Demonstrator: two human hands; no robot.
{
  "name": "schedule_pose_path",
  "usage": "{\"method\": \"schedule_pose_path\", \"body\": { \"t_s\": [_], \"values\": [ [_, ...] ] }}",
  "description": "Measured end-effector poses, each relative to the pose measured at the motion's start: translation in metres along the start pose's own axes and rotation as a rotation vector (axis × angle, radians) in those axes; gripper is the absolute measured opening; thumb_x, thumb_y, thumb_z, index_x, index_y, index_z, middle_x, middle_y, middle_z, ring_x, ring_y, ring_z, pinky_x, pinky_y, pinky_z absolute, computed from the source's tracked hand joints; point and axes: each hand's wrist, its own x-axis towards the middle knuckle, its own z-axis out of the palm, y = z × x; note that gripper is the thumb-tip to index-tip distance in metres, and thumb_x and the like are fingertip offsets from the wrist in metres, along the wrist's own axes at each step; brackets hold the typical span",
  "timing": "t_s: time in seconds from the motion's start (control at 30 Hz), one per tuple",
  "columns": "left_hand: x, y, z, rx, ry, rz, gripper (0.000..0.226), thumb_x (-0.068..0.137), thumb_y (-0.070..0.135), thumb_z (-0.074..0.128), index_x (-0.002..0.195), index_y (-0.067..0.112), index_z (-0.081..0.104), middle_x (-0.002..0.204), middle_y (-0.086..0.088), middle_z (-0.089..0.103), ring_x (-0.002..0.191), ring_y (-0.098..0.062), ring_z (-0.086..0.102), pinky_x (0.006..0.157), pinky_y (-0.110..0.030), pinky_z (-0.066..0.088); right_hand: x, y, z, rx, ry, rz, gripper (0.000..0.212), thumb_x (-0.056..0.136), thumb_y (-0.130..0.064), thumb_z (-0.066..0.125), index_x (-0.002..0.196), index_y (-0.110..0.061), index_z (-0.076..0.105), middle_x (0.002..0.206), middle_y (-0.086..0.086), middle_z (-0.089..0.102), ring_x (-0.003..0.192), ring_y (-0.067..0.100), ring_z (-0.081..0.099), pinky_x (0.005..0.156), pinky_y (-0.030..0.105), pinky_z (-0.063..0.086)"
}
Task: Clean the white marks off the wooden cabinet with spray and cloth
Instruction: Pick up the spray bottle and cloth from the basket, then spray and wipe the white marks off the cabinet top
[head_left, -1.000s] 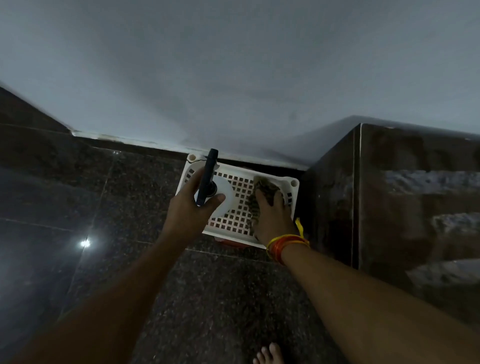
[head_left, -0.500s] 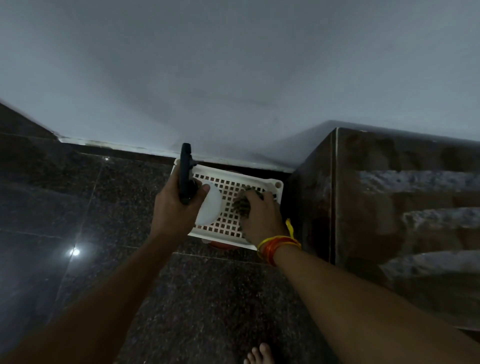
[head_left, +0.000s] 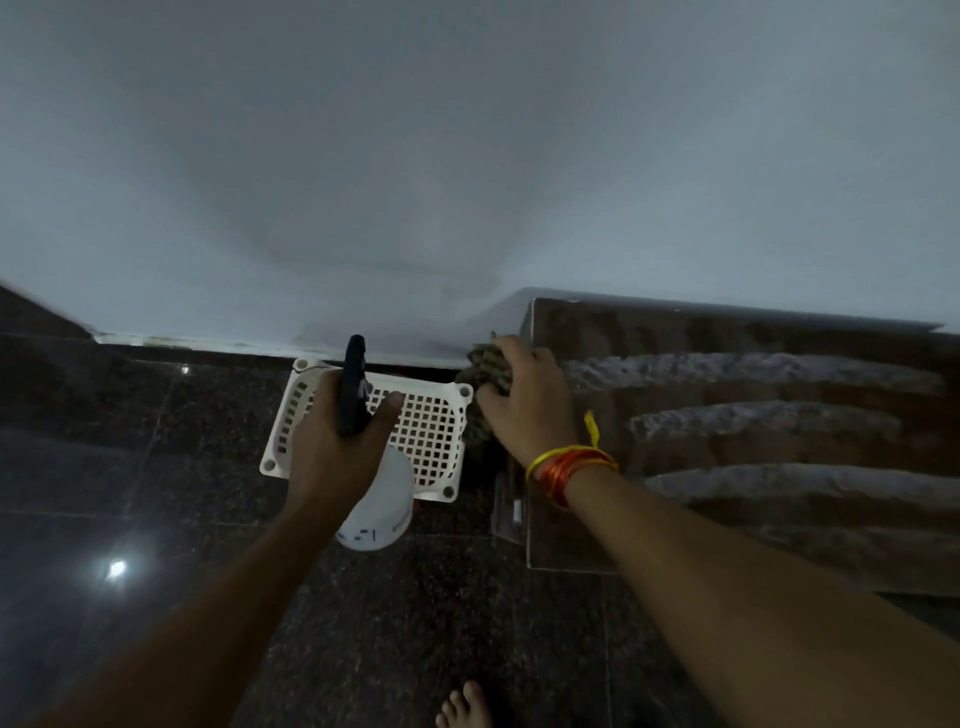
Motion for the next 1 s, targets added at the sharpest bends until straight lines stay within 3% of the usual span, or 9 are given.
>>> {"method": "schedule_pose_path", "body": {
  "t_s": [0.07,0.13,0.2,0.37,0.47,0.63,0.8,0.87,1.0],
  "values": [
    [-0.015,0.011,0.012,-0.025,-0.004,-0.018,0.017,0.090,0.036,0.063,0.096,0.024,0.053,0.081,0.002,0.064,0.072,0.002,0.064,0.062,-0.035,0.050,-0.004,0.014,-0.021,0.000,0.030,0.012,0.046,0.083,-0.017,0.059,0.129,-0.019,0.051,0.114,0.015,0.051,0.099,0.036,0.055,0.084,0.034,0.045],
    [-0.030,0.022,0.028,-0.056,-0.018,-0.057,0.020,0.089,0.043,0.063,0.096,0.026,0.055,0.082,-0.008,0.068,0.076,-0.018,0.069,0.069,-0.047,0.057,-0.010,0.030,-0.041,0.025,0.074,0.015,0.044,0.082,-0.012,0.058,0.126,-0.018,0.053,0.113,0.015,0.050,0.097,0.035,0.055,0.081,0.031,0.043],
    [-0.046,0.034,0.045,-0.079,-0.041,-0.079,0.020,0.088,0.047,0.060,0.094,0.029,0.057,0.080,-0.011,0.068,0.075,-0.029,0.068,0.072,-0.051,0.058,-0.018,0.047,-0.058,0.055,0.103,0.036,0.046,0.081,-0.006,0.058,0.126,-0.016,0.054,0.116,0.016,0.049,0.100,0.035,0.055,0.086,0.030,0.041],
    [-0.087,0.066,0.086,-0.135,-0.069,-0.153,0.016,0.093,0.035,0.059,0.081,0.024,0.060,0.073,-0.012,0.064,0.072,-0.033,0.065,0.072,-0.051,0.055,-0.040,0.092,-0.102,0.064,0.118,0.097,0.047,0.085,0.000,0.056,0.129,-0.016,0.055,0.130,0.016,0.044,0.113,0.033,0.051,0.097,0.029,0.038],
    [-0.105,0.081,0.106,-0.162,-0.079,-0.184,0.015,0.093,0.032,0.059,0.082,0.022,0.061,0.079,-0.010,0.067,0.076,-0.024,0.066,0.068,-0.039,0.055,-0.049,0.117,-0.126,0.084,0.159,0.102,0.050,0.084,0.001,0.055,0.131,-0.016,0.055,0.130,0.017,0.045,0.114,0.034,0.052,0.100,0.032,0.039],
    [-0.130,0.100,0.138,-0.169,-0.102,-0.207,0.014,0.094,0.024,0.060,0.080,0.019,0.059,0.070,-0.006,0.061,0.047,0.000,0.060,0.042,-0.012,0.046,-0.058,0.150,-0.162,0.106,0.222,0.124,0.045,0.082,-0.008,0.062,0.126,-0.017,0.058,0.122,0.014,0.056,0.111,0.029,0.054,0.091,0.026,0.041],
    [-0.147,0.112,0.157,-0.161,-0.065,-0.239,0.016,0.093,0.023,0.059,0.079,0.018,0.058,0.069,-0.007,0.059,0.058,-0.017,0.059,0.044,-0.017,0.048,-0.060,0.170,-0.190,0.147,0.247,0.105,0.043,0.077,-0.008,0.063,0.120,-0.014,0.060,0.113,0.015,0.059,0.104,0.028,0.055,0.084,0.021,0.038],
    [-0.151,0.114,0.162,-0.155,-0.057,-0.236,0.015,0.093,0.025,0.060,0.079,0.020,0.059,0.071,-0.009,0.062,0.064,-0.022,0.061,0.055,-0.028,0.053,-0.061,0.174,-0.197,0.144,0.268,0.104,0.043,0.077,-0.006,0.063,0.120,-0.012,0.060,0.113,0.015,0.060,0.104,0.027,0.055,0.083,0.019,0.036],
    [-0.157,0.112,0.169,-0.101,-0.045,-0.239,0.014,0.091,0.026,0.059,0.078,0.024,0.060,0.077,-0.012,0.066,0.074,-0.028,0.065,0.070,-0.041,0.056,-0.069,0.181,-0.207,0.141,0.309,0.116,0.044,0.080,-0.006,0.063,0.123,-0.010,0.058,0.115,0.017,0.059,0.107,0.029,0.055,0.087,0.028,0.043]
  ]
}}
